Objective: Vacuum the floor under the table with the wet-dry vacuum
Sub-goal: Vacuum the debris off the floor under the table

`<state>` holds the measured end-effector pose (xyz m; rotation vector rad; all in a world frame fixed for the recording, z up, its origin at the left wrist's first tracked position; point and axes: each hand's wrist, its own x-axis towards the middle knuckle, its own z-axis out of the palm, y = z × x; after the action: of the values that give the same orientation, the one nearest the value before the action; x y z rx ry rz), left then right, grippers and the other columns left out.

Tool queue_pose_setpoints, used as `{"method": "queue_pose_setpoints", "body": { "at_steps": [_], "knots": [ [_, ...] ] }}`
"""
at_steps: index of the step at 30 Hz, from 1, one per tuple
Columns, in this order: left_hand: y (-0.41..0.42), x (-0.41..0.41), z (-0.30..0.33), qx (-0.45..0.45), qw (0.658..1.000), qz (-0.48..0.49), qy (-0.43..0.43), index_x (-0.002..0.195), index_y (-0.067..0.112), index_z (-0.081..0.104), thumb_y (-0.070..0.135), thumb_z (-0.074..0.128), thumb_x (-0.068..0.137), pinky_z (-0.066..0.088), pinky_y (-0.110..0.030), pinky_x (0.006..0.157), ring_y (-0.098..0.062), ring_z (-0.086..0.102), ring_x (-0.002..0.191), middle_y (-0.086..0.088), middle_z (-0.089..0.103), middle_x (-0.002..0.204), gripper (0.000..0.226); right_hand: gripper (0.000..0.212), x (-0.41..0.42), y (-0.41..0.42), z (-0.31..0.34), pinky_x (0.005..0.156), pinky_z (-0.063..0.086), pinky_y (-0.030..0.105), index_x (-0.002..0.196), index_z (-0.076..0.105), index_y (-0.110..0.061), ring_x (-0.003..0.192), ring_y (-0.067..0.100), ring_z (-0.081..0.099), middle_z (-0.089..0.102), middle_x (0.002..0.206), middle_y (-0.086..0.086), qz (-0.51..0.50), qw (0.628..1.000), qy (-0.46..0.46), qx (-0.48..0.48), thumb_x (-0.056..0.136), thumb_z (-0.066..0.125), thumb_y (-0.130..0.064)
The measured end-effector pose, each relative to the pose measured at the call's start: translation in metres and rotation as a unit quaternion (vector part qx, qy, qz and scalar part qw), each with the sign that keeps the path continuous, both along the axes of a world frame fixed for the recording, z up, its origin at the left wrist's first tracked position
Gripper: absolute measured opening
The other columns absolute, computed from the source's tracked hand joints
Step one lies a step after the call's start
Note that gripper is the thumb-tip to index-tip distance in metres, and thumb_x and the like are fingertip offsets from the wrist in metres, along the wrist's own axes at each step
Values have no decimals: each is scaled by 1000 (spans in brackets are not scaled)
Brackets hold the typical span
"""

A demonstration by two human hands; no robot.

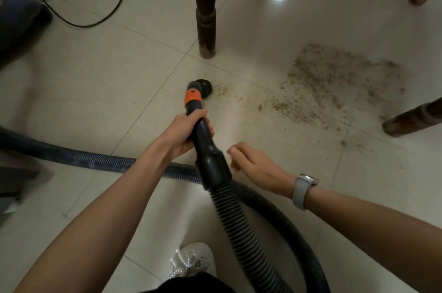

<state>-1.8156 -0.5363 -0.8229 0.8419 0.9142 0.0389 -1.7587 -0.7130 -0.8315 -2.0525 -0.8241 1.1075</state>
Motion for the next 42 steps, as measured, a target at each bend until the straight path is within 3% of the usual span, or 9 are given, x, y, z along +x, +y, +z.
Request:
{"method": "queue_pose_setpoints", "body": {
  "at_steps": [7,12,17,23,26,28,31,35,42],
  "knots": [
    [-10,-46,-25,137,971,-168,99,104,4,48,4,51,91,50,-27,51,-18,52,56,-9,53,70,13,29,25,33,-21,87,50,45,111,54,-4,95,32,61,62,104,16,-123,992,8,-20,99,41,-26],
    [-9,-63,-30,174,970,-121,118,117,4,44,7,50,93,50,-26,49,-17,53,55,-9,52,73,25,37,4,79,-29,83,50,36,125,47,-4,86,19,56,59,102,8,-192,962,194,-15,101,36,-30],
    [-1,-76,-33,307,927,-133,168,114,7,40,10,52,89,47,-29,49,-19,54,54,-10,53,74,27,37,-6,121,-29,80,50,38,126,47,-1,92,27,58,57,91,7,-262,918,297,7,100,44,-26],
    [29,-73,-27,448,842,-157,257,121,7,36,17,52,88,56,-44,69,-33,62,74,-16,58,91,38,30,-1,122,-28,76,51,36,121,51,-2,77,19,51,55,96,12,-197,946,257,-8,101,38,-19],
    [52,-61,-18,518,782,-201,284,124,4,35,18,52,90,49,-38,70,-34,58,80,-17,56,98,41,19,2,116,-40,54,39,28,88,54,-10,58,14,45,51,75,5,-147,979,140,-10,98,39,-15],
    [67,-53,-9,555,744,-236,288,124,4,35,18,53,90,43,-39,71,-37,57,88,-18,55,103,40,18,11,109,-50,69,44,30,93,57,-12,74,20,54,58,85,7,-77,995,-33,-59,96,41,-18],
    [85,-47,1,606,686,-281,290,123,4,35,18,53,90,41,-42,74,-41,56,96,-21,55,110,39,46,24,83,-62,103,35,45,140,37,-20,125,32,41,44,137,11,-43,960,-185,-207,95,42,-29],
    [97,-45,8,635,653,-304,278,123,8,35,16,50,90,39,-37,66,-31,51,77,-16,55,102,37,64,10,55,-85,108,30,48,150,9,-22,128,41,34,29,144,18,-63,947,-78,-305,95,41,-25],
    [111,-53,5,664,612,-329,275,123,11,36,19,51,89,46,-40,66,-30,55,74,-11,52,98,38,73,-36,105,-91,108,32,45,152,0,-17,128,39,33,26,143,19,-73,972,7,-221,94,44,-10]
  ]
}}
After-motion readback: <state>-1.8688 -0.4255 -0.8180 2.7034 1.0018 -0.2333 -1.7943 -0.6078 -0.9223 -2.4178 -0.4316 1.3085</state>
